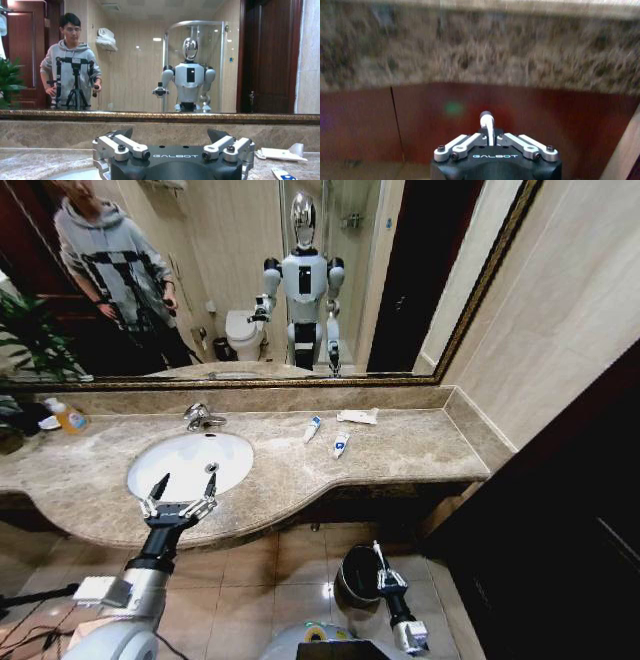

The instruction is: Pick up the trash from the sink and place it in the trash bin.

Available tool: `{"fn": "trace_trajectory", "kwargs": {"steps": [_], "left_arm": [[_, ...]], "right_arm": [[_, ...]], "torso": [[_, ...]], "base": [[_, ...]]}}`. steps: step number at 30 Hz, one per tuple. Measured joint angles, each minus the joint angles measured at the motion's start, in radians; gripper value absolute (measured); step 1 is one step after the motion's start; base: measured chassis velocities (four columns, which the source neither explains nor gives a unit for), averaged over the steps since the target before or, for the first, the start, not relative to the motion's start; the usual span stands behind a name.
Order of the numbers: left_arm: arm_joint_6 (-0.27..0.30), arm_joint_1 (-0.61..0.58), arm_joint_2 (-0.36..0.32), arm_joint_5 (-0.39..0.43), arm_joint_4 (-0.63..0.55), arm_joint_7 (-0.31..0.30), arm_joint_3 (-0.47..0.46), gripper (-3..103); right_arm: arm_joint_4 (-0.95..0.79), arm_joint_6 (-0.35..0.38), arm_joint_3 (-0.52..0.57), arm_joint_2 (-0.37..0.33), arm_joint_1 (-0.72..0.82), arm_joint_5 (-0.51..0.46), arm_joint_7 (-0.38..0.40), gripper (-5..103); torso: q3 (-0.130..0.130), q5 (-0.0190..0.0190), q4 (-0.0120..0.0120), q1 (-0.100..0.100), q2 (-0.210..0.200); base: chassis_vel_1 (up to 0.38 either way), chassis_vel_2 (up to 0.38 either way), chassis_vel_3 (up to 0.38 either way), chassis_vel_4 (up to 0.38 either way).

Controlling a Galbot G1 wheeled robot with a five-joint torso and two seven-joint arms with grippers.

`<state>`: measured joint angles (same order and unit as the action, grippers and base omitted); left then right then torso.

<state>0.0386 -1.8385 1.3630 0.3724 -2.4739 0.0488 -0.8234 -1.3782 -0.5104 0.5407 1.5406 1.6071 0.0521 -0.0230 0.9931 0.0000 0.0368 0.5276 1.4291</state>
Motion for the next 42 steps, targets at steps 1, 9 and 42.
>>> {"fn": "trace_trajectory", "kwargs": {"steps": [1,9,42], "left_arm": [[0.000,0.000,0.000,0.000,0.000,0.000,0.000,100],[0.000,0.000,0.000,0.000,0.000,0.000,0.000,100],[0.000,0.000,0.000,0.000,0.000,0.000,0.000,100]], "right_arm": [[0.025,-0.001,-0.002,0.001,-0.015,0.002,0.000,4],[0.187,0.032,-0.013,0.003,-0.120,-0.005,-0.019,4],[0.942,0.014,0.032,0.022,-0.555,0.094,0.020,2]], "torso": [[0.000,-0.0002,0.0000,0.000,0.000],[0.000,0.0000,0.0000,0.000,0.000],[0.000,0.0000,0.0000,0.000,0.000]], "base": [[0.000,0.000,0.000,0.000],[0.000,0.000,0.000,0.000],[0.000,0.000,0.000,0.000]]}}
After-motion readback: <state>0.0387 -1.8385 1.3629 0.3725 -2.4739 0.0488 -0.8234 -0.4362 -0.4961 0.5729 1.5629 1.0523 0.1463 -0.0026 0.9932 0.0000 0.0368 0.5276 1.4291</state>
